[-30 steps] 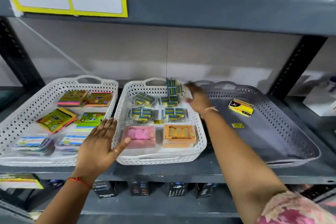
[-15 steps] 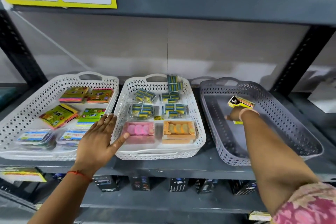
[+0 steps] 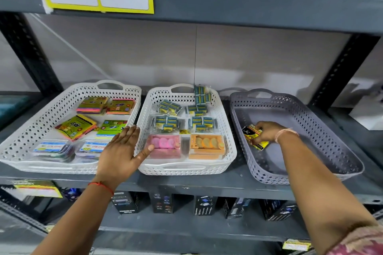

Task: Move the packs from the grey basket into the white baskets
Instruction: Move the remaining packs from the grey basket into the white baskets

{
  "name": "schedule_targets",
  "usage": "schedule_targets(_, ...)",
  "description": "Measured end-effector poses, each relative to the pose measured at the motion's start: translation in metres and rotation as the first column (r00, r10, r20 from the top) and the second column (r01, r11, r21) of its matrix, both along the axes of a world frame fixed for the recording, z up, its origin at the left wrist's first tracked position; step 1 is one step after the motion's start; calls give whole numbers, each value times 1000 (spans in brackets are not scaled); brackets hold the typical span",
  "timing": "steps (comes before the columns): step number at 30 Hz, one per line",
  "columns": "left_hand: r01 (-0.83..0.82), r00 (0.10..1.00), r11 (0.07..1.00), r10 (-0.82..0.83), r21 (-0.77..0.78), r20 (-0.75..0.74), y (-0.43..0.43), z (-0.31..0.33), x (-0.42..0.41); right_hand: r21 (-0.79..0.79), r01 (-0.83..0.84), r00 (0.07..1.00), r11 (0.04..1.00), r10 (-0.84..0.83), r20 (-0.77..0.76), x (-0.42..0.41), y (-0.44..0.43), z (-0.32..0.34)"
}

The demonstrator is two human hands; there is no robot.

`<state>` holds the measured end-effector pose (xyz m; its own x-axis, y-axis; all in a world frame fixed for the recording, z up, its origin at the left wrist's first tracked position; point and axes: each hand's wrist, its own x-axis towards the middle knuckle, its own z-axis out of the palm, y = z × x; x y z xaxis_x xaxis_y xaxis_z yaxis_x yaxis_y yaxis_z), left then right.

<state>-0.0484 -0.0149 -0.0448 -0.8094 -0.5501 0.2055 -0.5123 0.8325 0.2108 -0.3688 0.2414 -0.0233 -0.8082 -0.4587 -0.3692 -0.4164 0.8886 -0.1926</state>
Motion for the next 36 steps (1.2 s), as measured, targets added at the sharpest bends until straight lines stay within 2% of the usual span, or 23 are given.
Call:
schedule_targets(6, -8, 1000, 1000, 8, 16, -26, 2, 1, 3, -83, 50, 995, 995, -56, -82, 14, 0, 0)
schedule_targets(9, -5, 998, 1000, 6, 18, -68, 2, 3, 8, -166, 74, 978, 983, -104, -181, 22, -2, 16)
schedule_targets(11, -25, 995, 1000, 26, 7, -96, -4, 5, 19, -205, 34, 956, 978, -92, -279, 32, -10, 35)
schedule_targets(14, -85, 990, 996, 81, -29, -114, -25, 8, 47, -225, -116, 903, 968, 8, -429, 56, -40, 69)
schedule_targets(17, -175, 975, 984, 170, -24, -140, -54, 8, 85, -297, -257, 888, 920, 103, -449, 92, -89, 96)
schedule_targets(19, -225, 961, 974, 221, -10, -165, -73, 6, 108, -349, -367, 883, 862, 206, -422, 120, -130, 104)
schedule_targets(23, -276, 940, 960, 278, 37, -197, -101, 3, 137, -457, -487, 872, 744, 390, -295, 175, -216, 94)
schedule_targets(28, -246, 943, 966, 256, 73, -213, -109, -5, 146, -326, -632, 775, 703, 586, -237, 214, -302, 61)
schedule_targets(36, -242, 923, 967, 254, 75, -288, -115, -15, 144, -20, -689, 721, 725, 681, -128, 222, -357, 18)
